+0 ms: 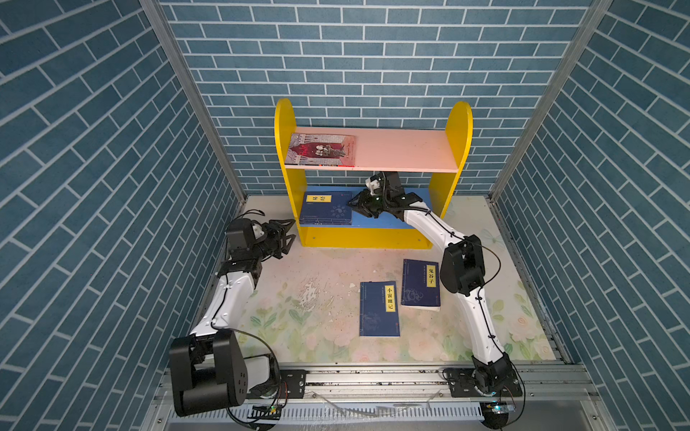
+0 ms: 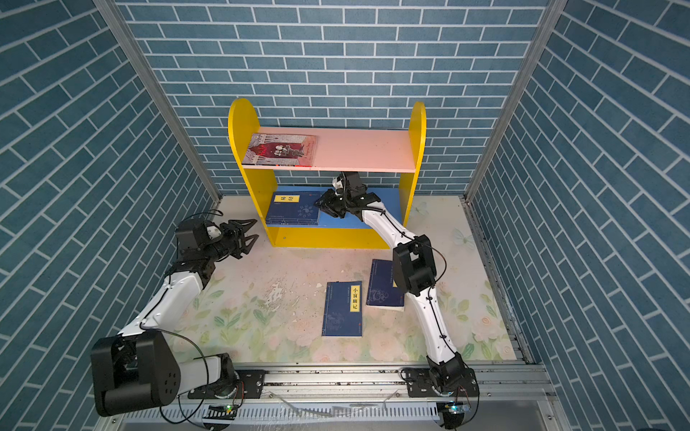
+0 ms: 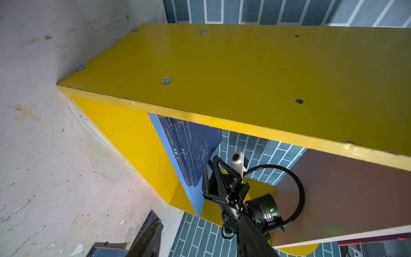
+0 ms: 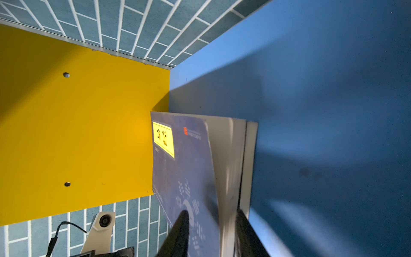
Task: Stacking books/files
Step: Place the book on the bookshelf.
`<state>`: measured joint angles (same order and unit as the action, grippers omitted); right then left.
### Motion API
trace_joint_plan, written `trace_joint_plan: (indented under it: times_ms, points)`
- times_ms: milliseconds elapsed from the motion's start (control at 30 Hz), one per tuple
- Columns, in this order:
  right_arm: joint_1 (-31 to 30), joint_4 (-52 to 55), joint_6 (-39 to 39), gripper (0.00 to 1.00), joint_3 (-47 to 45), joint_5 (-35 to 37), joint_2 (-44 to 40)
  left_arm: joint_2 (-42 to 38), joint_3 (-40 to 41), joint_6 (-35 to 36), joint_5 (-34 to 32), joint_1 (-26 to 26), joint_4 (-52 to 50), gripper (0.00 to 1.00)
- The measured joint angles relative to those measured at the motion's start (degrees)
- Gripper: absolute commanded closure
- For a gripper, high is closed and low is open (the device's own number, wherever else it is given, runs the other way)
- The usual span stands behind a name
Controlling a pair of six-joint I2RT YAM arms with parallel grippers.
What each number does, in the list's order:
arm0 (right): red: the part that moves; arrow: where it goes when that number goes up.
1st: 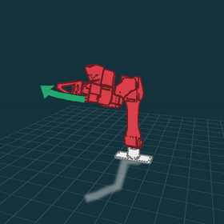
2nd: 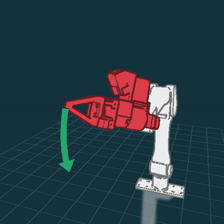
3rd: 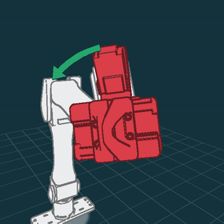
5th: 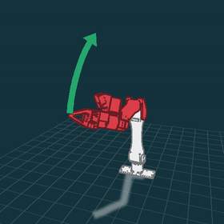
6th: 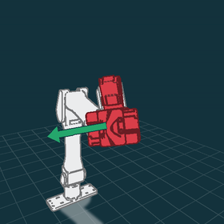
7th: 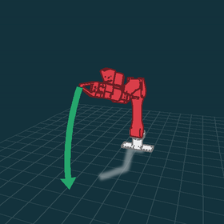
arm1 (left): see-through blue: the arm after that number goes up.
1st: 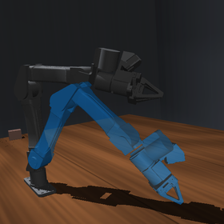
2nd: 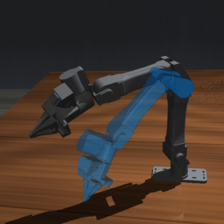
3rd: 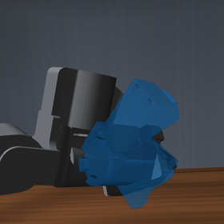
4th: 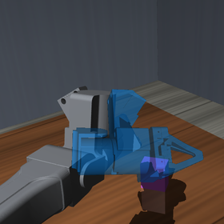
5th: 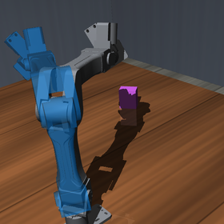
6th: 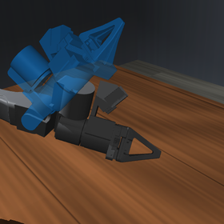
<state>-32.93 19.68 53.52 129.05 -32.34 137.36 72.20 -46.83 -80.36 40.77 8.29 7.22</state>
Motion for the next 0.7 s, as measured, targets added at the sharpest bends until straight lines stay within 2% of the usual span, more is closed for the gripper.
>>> trace_joint_plan:
  times_ms: [400, 600, 700]
  points:
    - [0.0, 0.94, -1.46, 0.5, -0.02, 0.68, 0.13, 0.0, -0.02, 0.0, 0.02, 0.0, 0.13, 0.41]
    - [0.0, 1.68, -3.02, 0.45, -8.28, 5.01, -6.6, 0.0, -0.02, 1.97, 0.04, 0.0, 0.96, 0.22]
    - [0.15, 2.16, -3.45, 0.44, -13.68, 7.21, -11.47, -0.13, -0.61, 5.53, 0.28, 0.0, -0.2, 0.14]
